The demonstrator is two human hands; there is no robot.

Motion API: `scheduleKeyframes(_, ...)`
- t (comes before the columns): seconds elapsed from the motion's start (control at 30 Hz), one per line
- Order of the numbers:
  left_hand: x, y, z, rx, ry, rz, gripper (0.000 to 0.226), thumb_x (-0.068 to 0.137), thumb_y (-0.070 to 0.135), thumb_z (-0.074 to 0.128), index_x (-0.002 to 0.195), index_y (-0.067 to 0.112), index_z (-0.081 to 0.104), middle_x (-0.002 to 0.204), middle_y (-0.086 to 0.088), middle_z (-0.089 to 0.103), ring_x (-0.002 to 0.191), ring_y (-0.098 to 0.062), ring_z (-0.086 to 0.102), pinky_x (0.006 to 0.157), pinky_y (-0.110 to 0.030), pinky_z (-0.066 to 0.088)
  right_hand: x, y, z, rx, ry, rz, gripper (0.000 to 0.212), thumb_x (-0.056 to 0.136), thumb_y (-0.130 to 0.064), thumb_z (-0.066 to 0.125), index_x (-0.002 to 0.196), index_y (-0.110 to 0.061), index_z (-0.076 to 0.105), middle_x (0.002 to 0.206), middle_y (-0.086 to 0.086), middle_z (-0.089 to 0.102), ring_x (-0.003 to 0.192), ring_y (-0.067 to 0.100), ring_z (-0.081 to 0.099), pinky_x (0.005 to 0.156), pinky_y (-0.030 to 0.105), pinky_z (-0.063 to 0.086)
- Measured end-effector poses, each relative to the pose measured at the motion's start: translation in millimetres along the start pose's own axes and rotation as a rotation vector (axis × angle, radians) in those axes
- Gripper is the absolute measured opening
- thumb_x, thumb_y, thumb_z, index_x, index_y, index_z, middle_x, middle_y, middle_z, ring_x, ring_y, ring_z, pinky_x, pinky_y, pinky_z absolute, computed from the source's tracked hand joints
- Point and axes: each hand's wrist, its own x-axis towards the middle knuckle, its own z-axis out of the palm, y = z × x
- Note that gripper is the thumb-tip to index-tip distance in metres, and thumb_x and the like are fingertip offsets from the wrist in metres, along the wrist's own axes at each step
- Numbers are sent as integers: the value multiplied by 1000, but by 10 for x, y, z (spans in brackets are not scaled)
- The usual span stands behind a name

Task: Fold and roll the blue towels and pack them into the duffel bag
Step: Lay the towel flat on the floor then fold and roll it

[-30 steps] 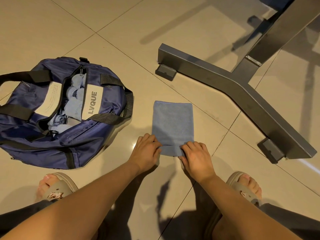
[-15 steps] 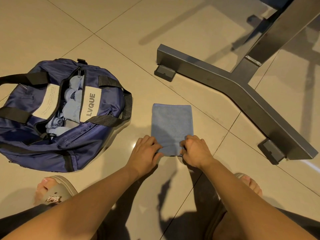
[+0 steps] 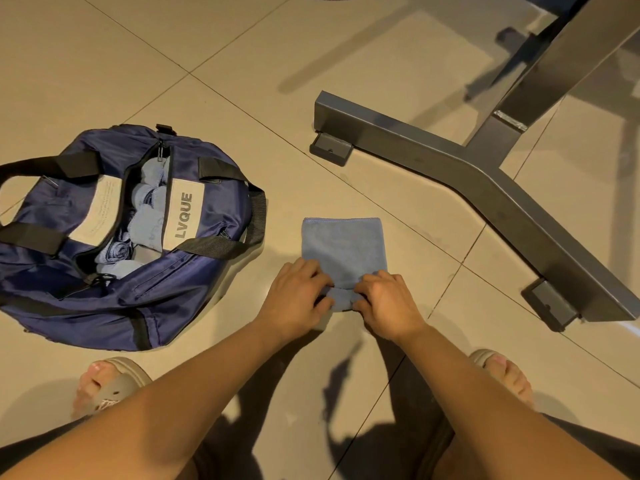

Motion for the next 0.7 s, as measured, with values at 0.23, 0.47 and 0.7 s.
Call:
scheduleKeyframes(0.23,-7,-64,166,-102,-52,-80,26,89,42,59,105,26,72,103,6,66,102,-20,52,85,-37,39,-19,-23,-58,-15,67,3,22,87,-28,62,108,-21,60,105,-2,57,102,23,51,84,35,37)
scheduleKeyframes(0.47,249,-128,-41,-174,-255,-158,27,87,41,65,77,16,63,84,-3,59,83,-23,53,70,-37,35,-154,34,143,-152,139,-66,12,86,-24,64,97,-23,67,96,-4,58,90,25,55,82,35,40)
scheduleKeyframes(0.7,-57,-23,100,54,65,141,30,82,33,62,108,20,70,100,1,63,92,-24,55,75,-36,44,258,32,-216,-46,-170,17,16,91,-20,55,99,-21,68,95,-1,52,96,27,54,79,36,31)
